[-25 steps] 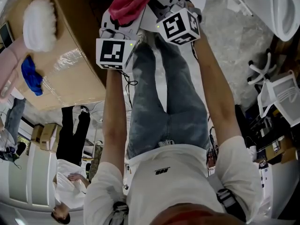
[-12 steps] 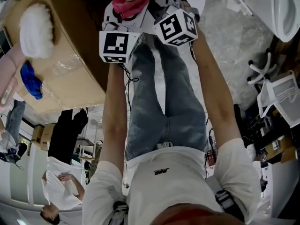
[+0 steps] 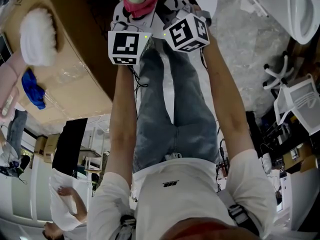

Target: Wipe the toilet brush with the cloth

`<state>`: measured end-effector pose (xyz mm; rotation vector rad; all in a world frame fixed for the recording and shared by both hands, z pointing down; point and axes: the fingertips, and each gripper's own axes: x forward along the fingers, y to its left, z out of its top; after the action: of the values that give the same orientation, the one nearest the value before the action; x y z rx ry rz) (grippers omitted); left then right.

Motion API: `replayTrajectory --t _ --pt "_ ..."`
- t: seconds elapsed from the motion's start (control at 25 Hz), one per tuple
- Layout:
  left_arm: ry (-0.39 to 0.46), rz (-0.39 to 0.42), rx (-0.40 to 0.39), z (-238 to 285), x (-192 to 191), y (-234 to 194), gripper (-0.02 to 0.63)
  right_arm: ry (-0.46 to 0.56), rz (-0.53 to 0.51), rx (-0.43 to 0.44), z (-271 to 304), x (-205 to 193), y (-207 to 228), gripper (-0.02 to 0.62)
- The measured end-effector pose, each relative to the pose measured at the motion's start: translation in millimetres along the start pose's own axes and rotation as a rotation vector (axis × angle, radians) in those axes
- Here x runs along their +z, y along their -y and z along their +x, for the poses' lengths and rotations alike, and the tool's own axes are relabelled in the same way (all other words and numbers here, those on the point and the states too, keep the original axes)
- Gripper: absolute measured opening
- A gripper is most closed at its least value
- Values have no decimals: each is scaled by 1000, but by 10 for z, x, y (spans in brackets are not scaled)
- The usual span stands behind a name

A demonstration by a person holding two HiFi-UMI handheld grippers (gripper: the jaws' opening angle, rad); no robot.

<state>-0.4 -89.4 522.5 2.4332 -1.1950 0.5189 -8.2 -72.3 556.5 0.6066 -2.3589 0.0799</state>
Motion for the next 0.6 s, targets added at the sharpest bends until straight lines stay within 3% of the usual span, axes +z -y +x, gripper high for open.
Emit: replayTrajectory --t 0.6 --pt "27 24 -5 -176 332 35 123 -29 19 -17 7 -43 -19 60"
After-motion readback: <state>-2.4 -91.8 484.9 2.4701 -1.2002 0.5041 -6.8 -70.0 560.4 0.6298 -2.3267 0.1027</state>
